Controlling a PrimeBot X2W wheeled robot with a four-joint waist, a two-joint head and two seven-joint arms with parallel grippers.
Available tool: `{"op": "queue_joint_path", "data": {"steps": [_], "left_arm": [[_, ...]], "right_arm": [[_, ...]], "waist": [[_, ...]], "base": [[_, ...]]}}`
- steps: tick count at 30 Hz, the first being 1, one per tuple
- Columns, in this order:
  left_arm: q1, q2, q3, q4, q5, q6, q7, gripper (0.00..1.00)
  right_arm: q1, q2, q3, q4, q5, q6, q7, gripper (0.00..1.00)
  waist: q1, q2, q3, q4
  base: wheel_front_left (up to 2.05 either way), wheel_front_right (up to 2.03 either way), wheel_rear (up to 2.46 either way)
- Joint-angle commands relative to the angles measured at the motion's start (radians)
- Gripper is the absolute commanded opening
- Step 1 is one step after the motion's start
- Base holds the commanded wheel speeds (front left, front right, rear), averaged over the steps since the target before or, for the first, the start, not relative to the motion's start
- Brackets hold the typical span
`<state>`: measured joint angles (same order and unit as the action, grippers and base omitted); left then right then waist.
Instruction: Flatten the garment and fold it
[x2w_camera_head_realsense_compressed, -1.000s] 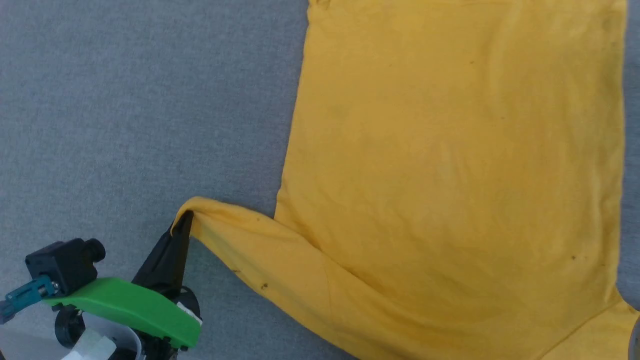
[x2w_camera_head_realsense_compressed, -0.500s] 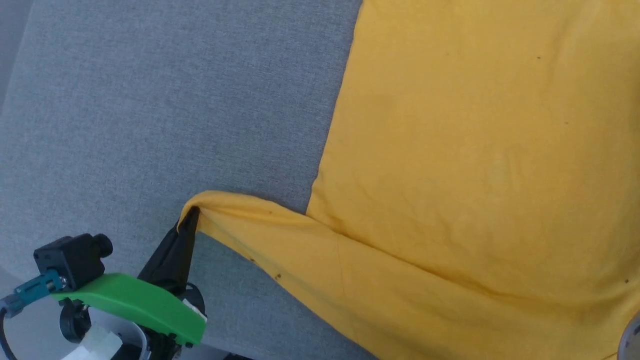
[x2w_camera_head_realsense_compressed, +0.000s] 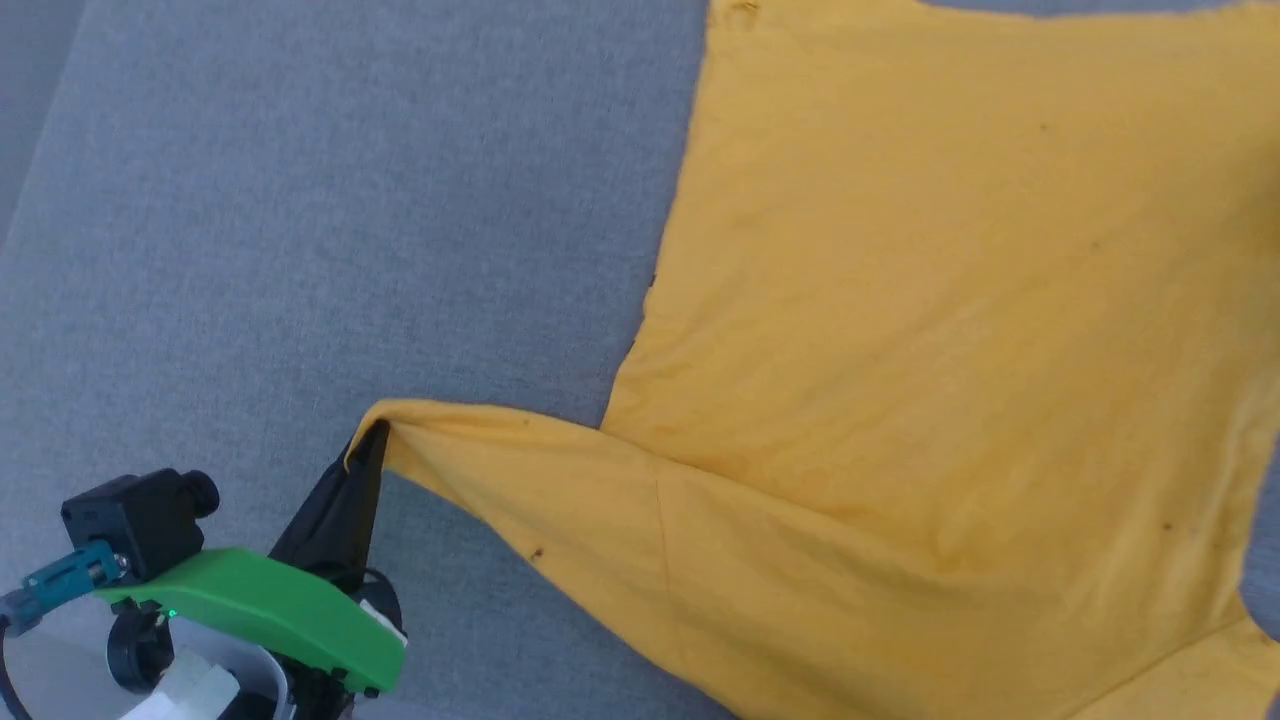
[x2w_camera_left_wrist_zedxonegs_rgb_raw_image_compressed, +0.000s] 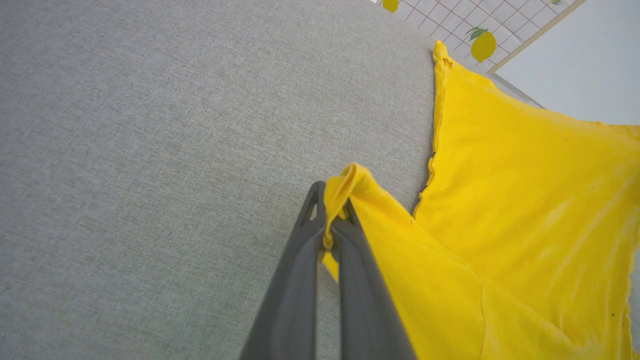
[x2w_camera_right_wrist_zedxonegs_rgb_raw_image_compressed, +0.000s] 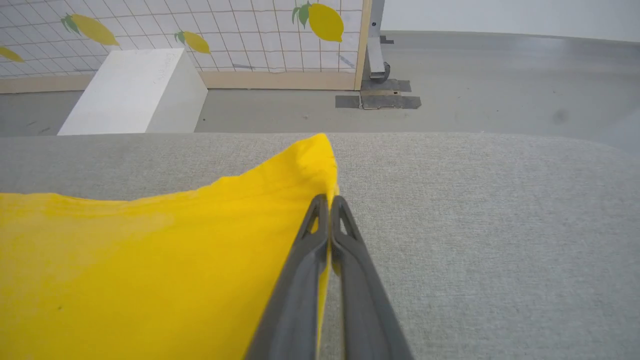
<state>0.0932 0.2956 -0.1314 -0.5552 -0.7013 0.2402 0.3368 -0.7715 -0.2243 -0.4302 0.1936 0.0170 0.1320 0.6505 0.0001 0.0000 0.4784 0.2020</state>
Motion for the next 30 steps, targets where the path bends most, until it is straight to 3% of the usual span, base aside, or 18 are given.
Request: {"op": "queue_joint_path", "data": {"steps": [1,6,10,14,19,27,28,29,30], "left_arm": [[0.011,0.009,0.006,0.003,0.013,0.009,0.004,0.00],[0.048,0.012,0.012,0.009,0.013,0.027,0.014,0.00],[0.082,0.008,0.010,0.024,0.014,0.033,0.008,0.00],[0.110,0.000,0.003,0.051,0.007,0.030,-0.002,0.00],[0.140,-0.004,-0.004,0.087,-0.001,0.023,-0.010,0.00],[0.145,-0.023,-0.013,0.136,-0.023,0.017,-0.016,0.00],[0.142,-0.026,-0.014,0.139,-0.024,0.017,-0.018,0.00],[0.141,-0.027,-0.014,0.142,-0.024,0.018,-0.018,0.00],[0.139,-0.026,-0.016,0.145,-0.023,0.018,-0.018,0.00]], "right_arm": [[0.057,-0.013,0.000,-0.035,0.030,-0.001,-0.004,0.00],[0.295,0.013,-0.052,-0.221,0.133,-0.001,0.038,0.00],[0.549,0.109,-0.159,-0.400,0.201,-0.001,0.063,0.00],[0.790,0.168,-0.235,-0.492,0.271,-0.001,0.062,0.00],[0.986,0.173,-0.234,-0.367,0.417,-0.001,-0.009,0.00],[1.071,0.174,-0.064,-0.093,0.414,-0.001,-0.204,0.00],[1.062,0.174,-0.050,-0.076,0.397,-0.001,-0.227,0.12],[1.051,0.174,-0.043,-0.071,0.389,-0.001,-0.245,0.65],[1.037,0.174,-0.041,-0.073,0.383,-0.001,-0.263,1.00]], "waist": [[-0.0001,0.0000,-0.090,-0.056],[-0.0001,0.0000,-0.172,-0.101],[-0.0001,0.0000,-0.217,-0.125],[-0.0001,0.0000,-0.241,-0.144],[-0.0001,0.0000,-0.264,-0.165],[-0.0001,0.0000,-0.311,-0.176],[-0.0001,0.0000,-0.317,-0.175],[-0.0001,0.0000,-0.320,-0.175],[-0.0001,0.0000,-0.323,-0.174]], "base": [[0.00,0.00,0.00],[0.00,0.00,0.00],[0.00,0.00,0.00],[0.00,0.00,0.00],[0.00,0.00,0.00],[0.00,0.00,0.00],[0.00,0.00,0.00],[0.00,0.00,0.00],[0.00,0.00,0.00]]}}
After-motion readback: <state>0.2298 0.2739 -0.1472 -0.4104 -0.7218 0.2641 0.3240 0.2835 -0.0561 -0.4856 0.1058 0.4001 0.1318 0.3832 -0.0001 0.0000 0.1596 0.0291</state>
